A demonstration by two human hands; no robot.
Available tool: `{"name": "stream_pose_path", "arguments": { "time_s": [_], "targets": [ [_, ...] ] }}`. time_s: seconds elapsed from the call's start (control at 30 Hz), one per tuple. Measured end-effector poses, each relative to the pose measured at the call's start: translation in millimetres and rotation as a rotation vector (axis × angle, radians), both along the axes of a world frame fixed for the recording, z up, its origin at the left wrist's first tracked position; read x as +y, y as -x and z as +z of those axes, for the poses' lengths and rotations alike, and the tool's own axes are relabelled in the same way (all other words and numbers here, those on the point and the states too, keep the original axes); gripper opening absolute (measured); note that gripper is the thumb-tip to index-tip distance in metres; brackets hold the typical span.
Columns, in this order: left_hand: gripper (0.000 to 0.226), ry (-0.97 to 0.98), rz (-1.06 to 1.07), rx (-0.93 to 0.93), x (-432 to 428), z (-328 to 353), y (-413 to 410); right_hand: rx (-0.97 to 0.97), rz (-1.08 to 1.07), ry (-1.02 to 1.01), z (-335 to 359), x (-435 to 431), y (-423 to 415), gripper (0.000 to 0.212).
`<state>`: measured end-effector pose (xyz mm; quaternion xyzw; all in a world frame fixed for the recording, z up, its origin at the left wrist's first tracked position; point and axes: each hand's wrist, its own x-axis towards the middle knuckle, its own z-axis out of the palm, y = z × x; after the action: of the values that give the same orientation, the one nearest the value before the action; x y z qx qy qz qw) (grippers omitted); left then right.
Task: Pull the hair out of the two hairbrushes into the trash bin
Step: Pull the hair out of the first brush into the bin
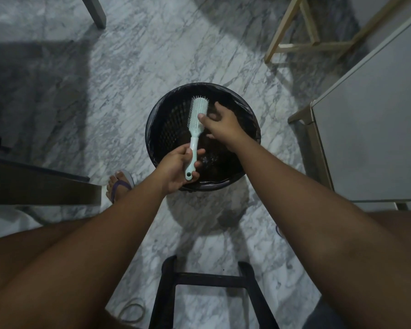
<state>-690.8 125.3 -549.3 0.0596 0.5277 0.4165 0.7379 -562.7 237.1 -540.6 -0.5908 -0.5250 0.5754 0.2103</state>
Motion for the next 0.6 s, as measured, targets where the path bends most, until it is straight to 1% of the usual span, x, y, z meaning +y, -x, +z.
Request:
{"name": "stream_pose_path", "arguments": {
  "time_s": [0.07, 0.13, 0.17, 0.27, 0.33, 0.4, 0.47, 0.5, 0.53, 0.57, 0.6],
  "targets": [
    [0.032, -0.013, -0.011, -0.030, -0.2, 1.5, -0.7, 0.133, -0.020, 0.012, -0.3, -1.1, 2.4, 0.051],
    [0.033, -0.024, 0.001, -0.043, 0.3, 2.6, 0.2, 0.202, -0.087, 0.035, 2.1, -2.3, 1.6, 0.044],
    [0.033, -0.028, 0.006, -0.038, 0.6, 2.6, 1.0, 0.184, -0.111, 0.024, 2.8, -2.3, 0.6, 0.042],
    [0.032, -0.027, 0.013, -0.004, 0.6, 1.9, 2.2, -0.009, -0.080, -0.071, 5.7, -1.2, -2.8, 0.032],
    [0.032, -0.021, 0.031, 0.009, 0.4, 0.7, 2.5, -0.081, -0.062, -0.137, 5.8, 1.4, -4.4, 0.033],
    [0.032, -0.011, 0.061, 0.019, 0.3, 0.8, 3.2, -0.116, -0.135, -0.235, 5.0, 5.4, -5.4, 0.031],
    [0.030, 0.000, 0.115, 0.013, 0.4, 1.0, 4.2, -0.153, -0.267, -0.352, 4.6, 9.1, -9.6, 0.029],
    [0.029, 0.003, 0.139, 0.008, 0.3, 0.4, 5.3, -0.146, -0.331, -0.380, 4.2, 9.5, -12.2, 0.029],
    [0.029, 0.004, 0.154, 0.006, 0.3, 0.3, 6.6, -0.148, -0.367, -0.389, 3.1, 9.6, -14.8, 0.030],
    [0.030, 0.004, 0.158, 0.006, 0.2, -0.1, 7.8, -0.187, -0.357, -0.382, 1.6, 9.4, -17.4, 0.029],
    [0.031, 0.004, 0.157, 0.006, 0.1, -0.2, 8.6, -0.264, -0.278, -0.344, -2.5, 9.4, -20.1, 0.027]
  ]
}}
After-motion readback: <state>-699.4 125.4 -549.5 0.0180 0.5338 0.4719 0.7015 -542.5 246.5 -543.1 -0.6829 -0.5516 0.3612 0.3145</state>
